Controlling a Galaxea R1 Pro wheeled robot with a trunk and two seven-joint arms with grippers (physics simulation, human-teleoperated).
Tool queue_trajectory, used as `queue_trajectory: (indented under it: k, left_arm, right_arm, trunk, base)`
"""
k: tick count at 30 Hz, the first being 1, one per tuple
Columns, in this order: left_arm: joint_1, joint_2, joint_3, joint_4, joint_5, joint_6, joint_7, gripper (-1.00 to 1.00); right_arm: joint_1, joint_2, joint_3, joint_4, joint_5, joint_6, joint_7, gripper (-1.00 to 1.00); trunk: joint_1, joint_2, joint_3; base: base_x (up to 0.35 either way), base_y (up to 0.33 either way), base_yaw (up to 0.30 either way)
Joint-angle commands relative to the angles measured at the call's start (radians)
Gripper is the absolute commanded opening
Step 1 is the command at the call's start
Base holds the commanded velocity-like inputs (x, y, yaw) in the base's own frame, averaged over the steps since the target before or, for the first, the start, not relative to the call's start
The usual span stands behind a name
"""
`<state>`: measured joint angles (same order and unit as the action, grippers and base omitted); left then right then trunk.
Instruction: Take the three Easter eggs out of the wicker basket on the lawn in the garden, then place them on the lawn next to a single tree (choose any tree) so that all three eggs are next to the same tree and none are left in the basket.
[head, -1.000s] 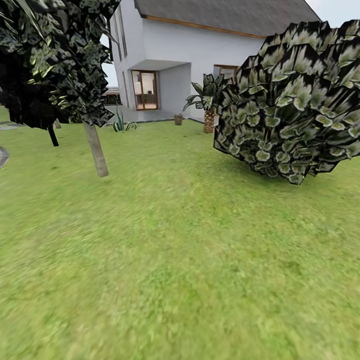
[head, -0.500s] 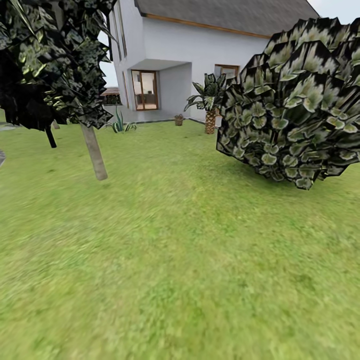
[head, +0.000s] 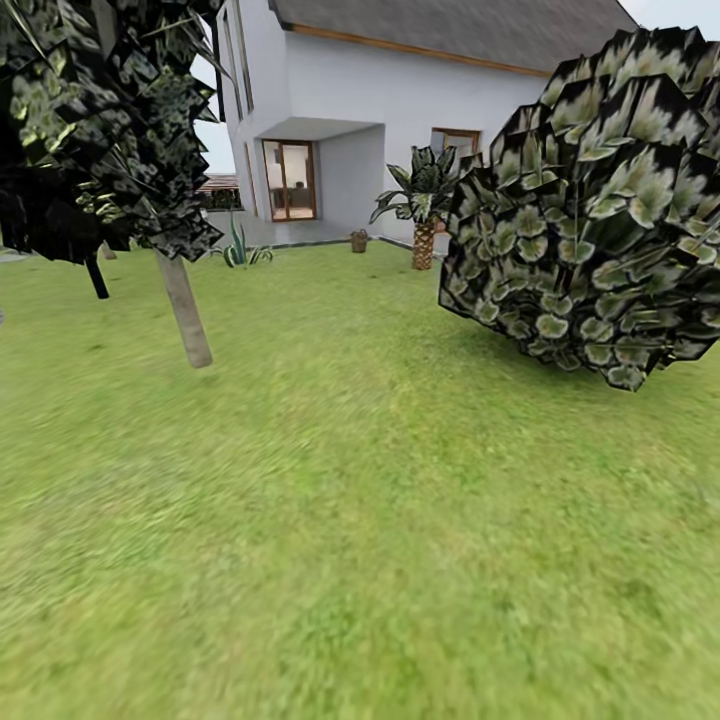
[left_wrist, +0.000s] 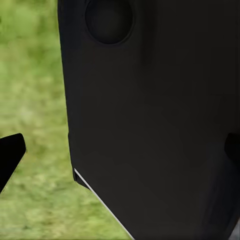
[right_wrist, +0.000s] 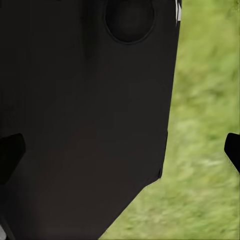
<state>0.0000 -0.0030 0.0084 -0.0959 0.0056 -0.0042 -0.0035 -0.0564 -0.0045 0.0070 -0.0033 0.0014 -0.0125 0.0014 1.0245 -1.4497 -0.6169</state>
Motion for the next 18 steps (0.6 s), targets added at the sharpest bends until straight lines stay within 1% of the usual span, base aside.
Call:
queue_trajectory:
  k: [1, 18]
  left_arm:
    - [0.0, 0.0, 0.001, -0.001, 0.001, 0.0, -0.001, 1.0]
    - [0.0, 0.0, 0.001, -0.001, 0.001, 0.0, 0.0, 1.0]
  right_arm:
    - [0.0, 0.0, 0.001, 0.0, 0.0, -0.001, 0.0, 1.0]
    - [0.0, -0.005, -0.007, 0.0, -0.007, 0.0, -0.001, 1.0]
  trunk:
    - [0.001, 0.0, -0.001]
    - [0.001, 0.0, -0.001]
  base:
    - [0.323, 0.073, 0.0]
    - [0.323, 0.073, 0.0]
